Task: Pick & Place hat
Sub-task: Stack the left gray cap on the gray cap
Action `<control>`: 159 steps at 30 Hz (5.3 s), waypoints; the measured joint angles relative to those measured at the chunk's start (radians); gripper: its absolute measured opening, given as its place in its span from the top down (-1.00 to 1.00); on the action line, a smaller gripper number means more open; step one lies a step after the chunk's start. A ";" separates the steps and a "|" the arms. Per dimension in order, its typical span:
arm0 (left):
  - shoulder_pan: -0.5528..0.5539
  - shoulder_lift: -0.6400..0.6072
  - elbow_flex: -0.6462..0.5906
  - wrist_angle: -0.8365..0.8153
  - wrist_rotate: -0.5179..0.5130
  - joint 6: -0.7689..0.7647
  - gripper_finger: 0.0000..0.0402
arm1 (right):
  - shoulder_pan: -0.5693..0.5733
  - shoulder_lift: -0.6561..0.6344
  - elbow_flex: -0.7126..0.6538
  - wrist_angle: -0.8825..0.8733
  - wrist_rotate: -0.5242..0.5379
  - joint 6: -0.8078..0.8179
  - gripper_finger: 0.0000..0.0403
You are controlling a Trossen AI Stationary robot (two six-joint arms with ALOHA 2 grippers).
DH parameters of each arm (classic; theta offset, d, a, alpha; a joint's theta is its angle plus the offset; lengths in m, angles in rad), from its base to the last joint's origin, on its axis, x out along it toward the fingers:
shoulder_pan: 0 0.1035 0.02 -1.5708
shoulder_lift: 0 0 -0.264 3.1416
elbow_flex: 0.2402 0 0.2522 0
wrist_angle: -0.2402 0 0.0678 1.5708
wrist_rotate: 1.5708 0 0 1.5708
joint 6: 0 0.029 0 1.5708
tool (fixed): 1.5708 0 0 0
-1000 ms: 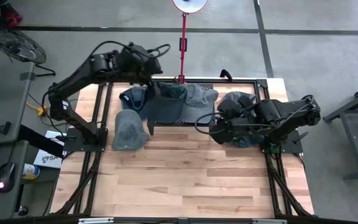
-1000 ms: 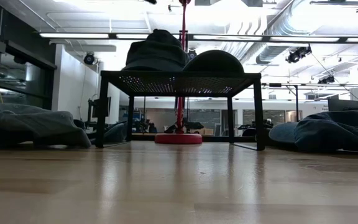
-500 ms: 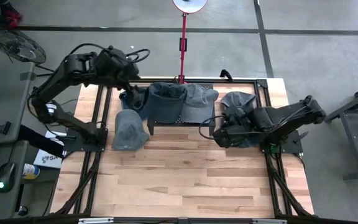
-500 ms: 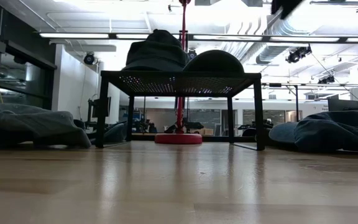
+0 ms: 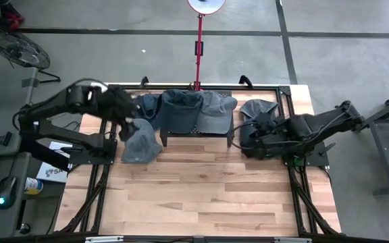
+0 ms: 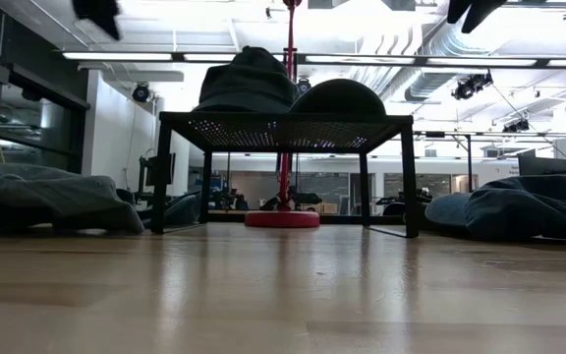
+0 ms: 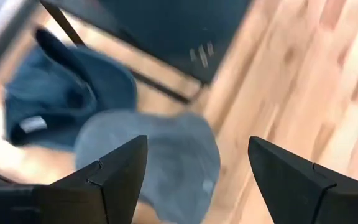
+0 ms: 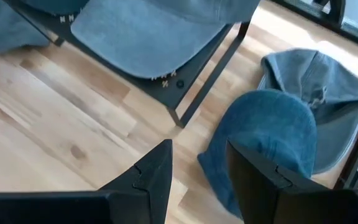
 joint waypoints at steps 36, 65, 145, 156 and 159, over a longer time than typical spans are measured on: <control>-0.589 -0.003 -0.693 0.304 -0.057 -0.227 -0.37 | -0.001 -0.014 0.000 0.016 0.050 -0.091 0.29; -0.588 0.194 -0.725 0.307 -0.088 -0.451 0.91 | -0.001 -0.013 0.000 0.021 0.052 -0.113 0.29; -0.333 0.418 0.080 1.563 -0.353 -0.233 1.00 | 0.188 0.108 0.000 1.377 0.501 -1.317 0.32; -0.332 0.418 0.080 1.563 -0.292 -0.172 0.96 | 0.188 0.108 0.000 1.378 0.541 -1.339 0.96; -0.332 0.418 0.080 1.563 -0.247 -0.106 0.90 | 0.188 0.106 0.000 1.381 0.567 -1.341 0.97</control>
